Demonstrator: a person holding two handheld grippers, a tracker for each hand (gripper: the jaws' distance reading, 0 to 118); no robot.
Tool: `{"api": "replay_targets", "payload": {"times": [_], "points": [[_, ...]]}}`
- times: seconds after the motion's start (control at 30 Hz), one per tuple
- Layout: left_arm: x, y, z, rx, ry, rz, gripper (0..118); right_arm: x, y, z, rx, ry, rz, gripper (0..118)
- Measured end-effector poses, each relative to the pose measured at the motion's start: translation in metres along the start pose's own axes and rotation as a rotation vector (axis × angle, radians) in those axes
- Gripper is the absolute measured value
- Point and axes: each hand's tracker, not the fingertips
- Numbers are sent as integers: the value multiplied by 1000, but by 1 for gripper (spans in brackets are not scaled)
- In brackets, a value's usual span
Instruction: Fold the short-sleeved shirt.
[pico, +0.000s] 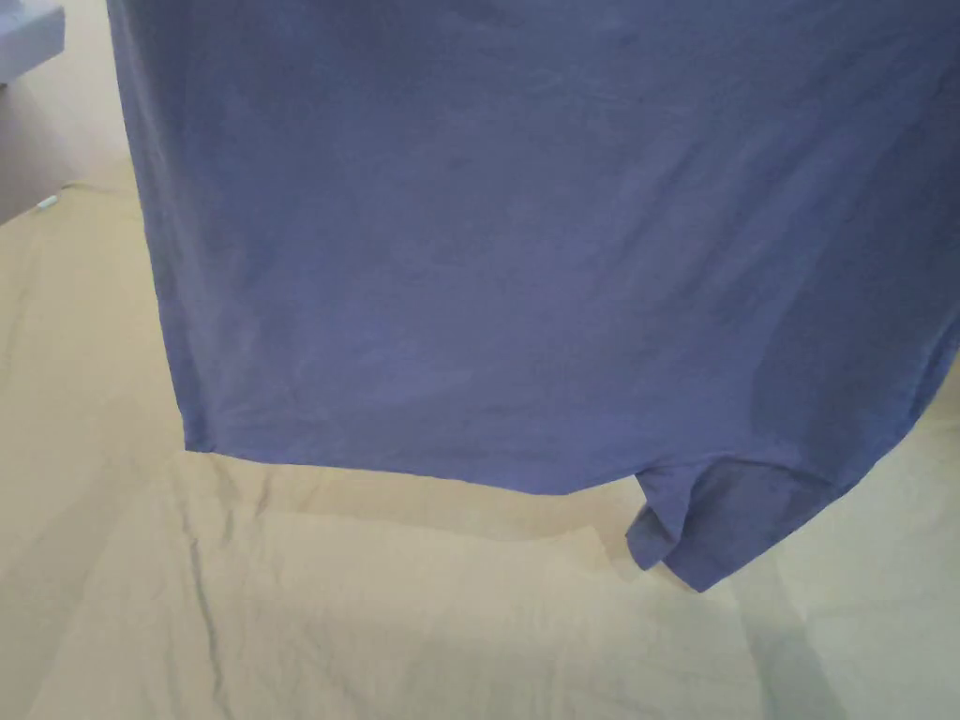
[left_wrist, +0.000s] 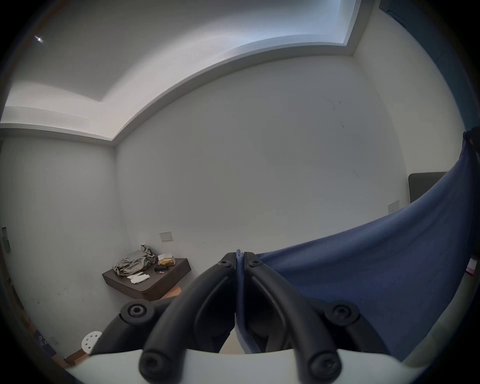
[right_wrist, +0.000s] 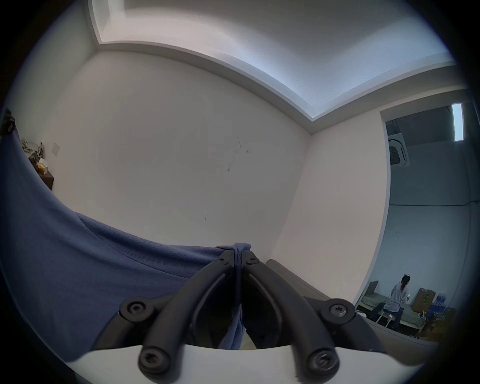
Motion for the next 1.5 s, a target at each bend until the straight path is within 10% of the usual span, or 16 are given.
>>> {"api": "replay_targets", "payload": {"times": [0.57, 1.03, 1.5], "points": [[58, -159, -57, -230, -84, 0, 1, -80, -175, -49, -269, 204, -7, 6], [74, -375, 136, -515, -164, -120, 1, -78, -363, 176, -554, 529, -205, 6], [60, -507, 321, -851, -319, -231, 1, -40, -476, 365, -1005, 560, -219, 6]]}}
